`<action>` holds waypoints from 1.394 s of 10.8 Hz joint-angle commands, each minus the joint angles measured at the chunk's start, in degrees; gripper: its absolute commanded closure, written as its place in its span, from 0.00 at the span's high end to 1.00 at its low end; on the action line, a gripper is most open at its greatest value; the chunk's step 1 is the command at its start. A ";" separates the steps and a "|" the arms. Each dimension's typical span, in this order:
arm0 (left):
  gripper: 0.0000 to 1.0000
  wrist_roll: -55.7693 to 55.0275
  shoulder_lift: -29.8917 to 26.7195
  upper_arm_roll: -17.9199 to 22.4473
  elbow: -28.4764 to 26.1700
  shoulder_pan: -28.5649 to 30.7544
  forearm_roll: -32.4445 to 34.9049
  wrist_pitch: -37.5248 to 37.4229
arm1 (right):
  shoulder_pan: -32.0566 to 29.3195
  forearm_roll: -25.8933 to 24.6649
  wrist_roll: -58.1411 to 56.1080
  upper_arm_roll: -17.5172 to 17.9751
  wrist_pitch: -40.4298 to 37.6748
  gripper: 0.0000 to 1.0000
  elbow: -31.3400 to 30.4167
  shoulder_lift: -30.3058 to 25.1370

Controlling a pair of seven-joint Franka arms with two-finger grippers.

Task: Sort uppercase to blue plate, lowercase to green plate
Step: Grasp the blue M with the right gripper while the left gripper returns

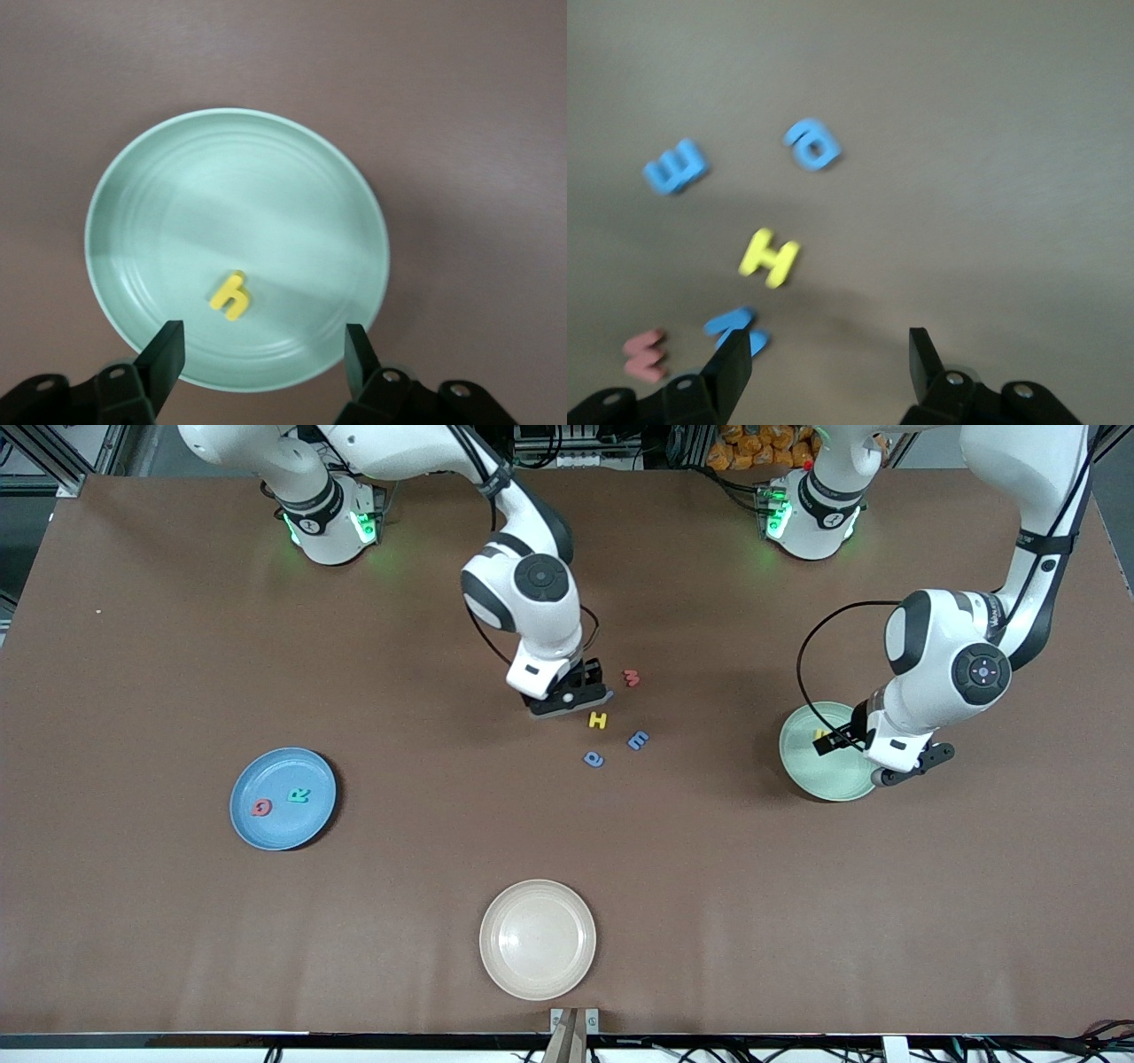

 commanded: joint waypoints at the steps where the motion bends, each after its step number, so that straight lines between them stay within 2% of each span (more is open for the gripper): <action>1: 0.85 0.78 -2.29 -1.94 -0.57 -0.63 -0.58 -0.57 | 2.89 -1.72 0.03 0.74 -0.04 0.80 3.40 3.62; 2: 0.86 0.79 -2.65 -2.91 -0.57 -0.63 -0.49 -0.57 | 3.95 -2.77 0.29 0.74 0.13 0.79 4.89 5.55; 5: 0.92 1.05 -2.74 -5.20 -0.57 -0.63 -0.40 -0.57 | 5.80 -5.14 -0.15 1.27 1.63 0.73 5.70 6.88; 9: 0.90 2.90 -2.65 -5.47 0.48 -0.80 -0.40 -0.57 | 5.80 -9.01 -0.85 1.71 5.66 0.69 5.61 8.37; 12: 0.90 3.07 -2.65 -5.38 0.92 -0.63 -0.40 -0.57 | 4.66 -8.85 -10.22 1.71 6.20 0.69 5.43 8.64; 15: 0.90 3.16 -2.56 -5.38 1.62 -0.80 -0.49 -0.48 | 3.87 -8.67 -14.90 1.79 6.29 0.68 5.17 8.64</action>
